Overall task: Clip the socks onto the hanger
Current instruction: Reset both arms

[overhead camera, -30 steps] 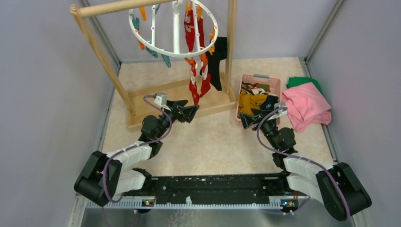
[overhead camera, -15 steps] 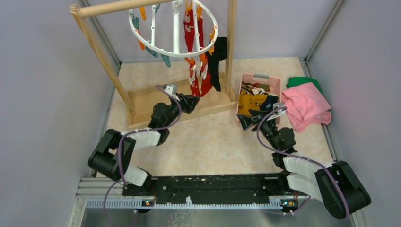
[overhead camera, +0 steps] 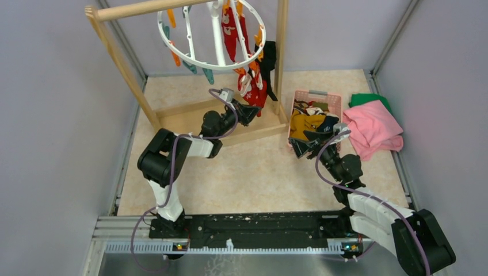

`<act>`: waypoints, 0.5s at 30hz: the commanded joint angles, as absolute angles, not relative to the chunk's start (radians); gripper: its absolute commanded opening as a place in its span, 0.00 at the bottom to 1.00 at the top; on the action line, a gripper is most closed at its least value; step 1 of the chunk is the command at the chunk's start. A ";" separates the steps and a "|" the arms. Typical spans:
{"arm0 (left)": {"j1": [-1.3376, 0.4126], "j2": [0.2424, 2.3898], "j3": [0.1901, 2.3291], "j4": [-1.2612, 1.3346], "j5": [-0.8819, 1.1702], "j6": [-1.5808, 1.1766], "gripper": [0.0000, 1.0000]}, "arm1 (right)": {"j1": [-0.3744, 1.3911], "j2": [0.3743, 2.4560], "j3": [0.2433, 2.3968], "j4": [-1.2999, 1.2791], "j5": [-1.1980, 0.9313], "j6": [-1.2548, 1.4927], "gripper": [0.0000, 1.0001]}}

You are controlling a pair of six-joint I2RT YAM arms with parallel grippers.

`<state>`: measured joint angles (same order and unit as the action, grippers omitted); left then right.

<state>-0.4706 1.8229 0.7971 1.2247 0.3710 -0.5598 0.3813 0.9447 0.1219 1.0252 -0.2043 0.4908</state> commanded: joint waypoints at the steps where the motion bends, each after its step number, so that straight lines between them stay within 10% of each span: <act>1: -0.494 1.883 0.881 1.340 0.461 -0.615 0.11 | 0.371 0.900 0.172 0.971 -0.196 0.450 0.84; 15: -0.526 1.908 0.906 1.375 0.553 -0.652 0.19 | 0.371 0.857 0.205 0.886 -0.190 0.409 0.84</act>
<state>-0.5190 1.8915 0.8696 1.2846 0.4938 -0.6281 0.3813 0.8829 0.1535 0.8879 -0.1959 0.4339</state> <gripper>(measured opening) 0.157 0.840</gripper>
